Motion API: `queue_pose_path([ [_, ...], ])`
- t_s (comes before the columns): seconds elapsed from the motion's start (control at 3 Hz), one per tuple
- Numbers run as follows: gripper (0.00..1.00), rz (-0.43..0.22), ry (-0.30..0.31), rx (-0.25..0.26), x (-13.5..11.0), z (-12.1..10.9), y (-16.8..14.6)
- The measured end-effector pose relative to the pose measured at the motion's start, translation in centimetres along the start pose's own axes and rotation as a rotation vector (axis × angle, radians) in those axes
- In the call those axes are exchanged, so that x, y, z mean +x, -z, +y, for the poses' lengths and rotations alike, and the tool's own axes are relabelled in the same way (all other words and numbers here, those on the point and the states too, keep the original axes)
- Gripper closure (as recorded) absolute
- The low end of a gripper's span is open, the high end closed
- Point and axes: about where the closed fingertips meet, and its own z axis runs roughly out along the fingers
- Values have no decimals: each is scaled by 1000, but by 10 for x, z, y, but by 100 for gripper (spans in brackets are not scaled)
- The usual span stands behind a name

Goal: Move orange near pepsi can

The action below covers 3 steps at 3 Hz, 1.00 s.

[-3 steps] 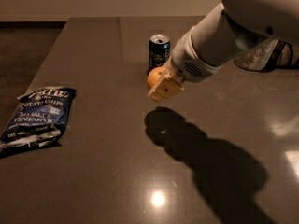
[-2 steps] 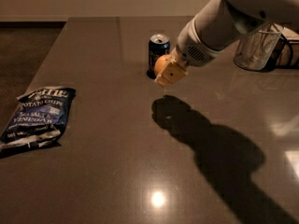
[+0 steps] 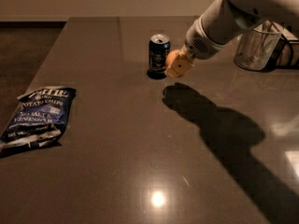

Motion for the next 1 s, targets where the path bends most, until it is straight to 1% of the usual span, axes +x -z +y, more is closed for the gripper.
queue_pose_path([
  [0.33, 100, 12, -36, 4, 5, -15, -10],
  [0.67, 100, 18, -66, -16, 13, -16, -25],
  [1.0, 100, 23, -77, -39, 21, -11, -41],
])
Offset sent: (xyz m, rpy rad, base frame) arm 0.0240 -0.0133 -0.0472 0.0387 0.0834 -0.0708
